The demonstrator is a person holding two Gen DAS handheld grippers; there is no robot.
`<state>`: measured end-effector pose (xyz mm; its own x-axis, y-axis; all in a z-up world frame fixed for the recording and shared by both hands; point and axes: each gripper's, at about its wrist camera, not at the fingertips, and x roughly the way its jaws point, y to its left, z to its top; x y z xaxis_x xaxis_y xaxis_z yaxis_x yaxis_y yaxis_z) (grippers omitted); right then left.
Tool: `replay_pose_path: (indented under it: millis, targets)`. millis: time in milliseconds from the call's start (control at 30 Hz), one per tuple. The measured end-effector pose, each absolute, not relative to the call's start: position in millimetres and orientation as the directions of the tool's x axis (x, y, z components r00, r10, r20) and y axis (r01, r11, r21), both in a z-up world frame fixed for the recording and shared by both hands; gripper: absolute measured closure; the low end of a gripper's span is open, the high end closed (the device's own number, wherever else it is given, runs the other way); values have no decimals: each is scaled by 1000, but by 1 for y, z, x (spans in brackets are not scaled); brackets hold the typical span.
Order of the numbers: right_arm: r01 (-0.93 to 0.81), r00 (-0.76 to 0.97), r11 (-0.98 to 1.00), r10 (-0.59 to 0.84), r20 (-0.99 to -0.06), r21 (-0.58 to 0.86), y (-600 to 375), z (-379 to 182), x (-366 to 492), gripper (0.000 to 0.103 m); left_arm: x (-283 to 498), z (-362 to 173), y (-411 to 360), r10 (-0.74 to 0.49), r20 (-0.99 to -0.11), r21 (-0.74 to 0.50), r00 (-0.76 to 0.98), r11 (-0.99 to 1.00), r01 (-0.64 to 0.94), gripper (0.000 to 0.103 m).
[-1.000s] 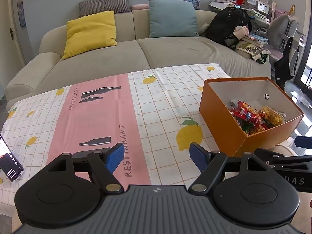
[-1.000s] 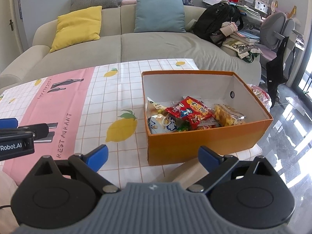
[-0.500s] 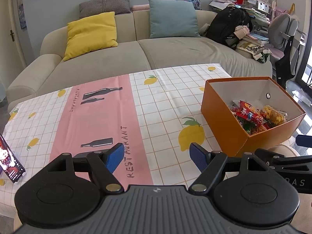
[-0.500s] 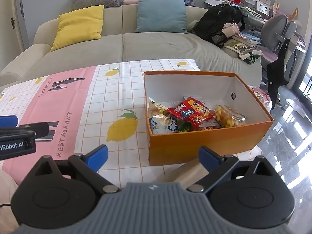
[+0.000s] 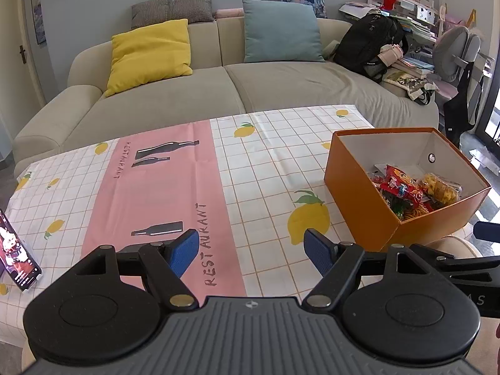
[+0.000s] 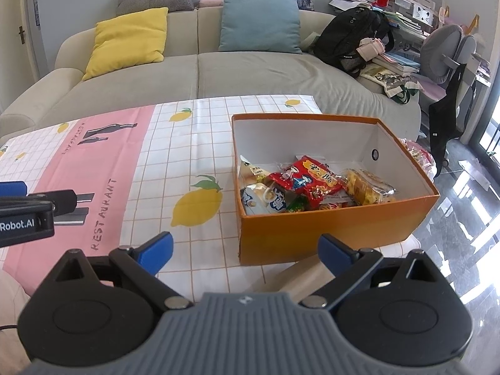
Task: Organize snacks
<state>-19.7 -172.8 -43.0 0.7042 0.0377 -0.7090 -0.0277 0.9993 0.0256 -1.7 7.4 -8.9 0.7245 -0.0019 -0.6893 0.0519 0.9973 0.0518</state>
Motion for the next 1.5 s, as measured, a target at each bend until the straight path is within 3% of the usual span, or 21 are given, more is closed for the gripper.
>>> replay_pose_path:
  millis: [1500]
  targets:
    - [-61,696,998,52,-716,13,-181,-45,-20,6,-3,-9,11,9,-701,52,714,998,38,14]
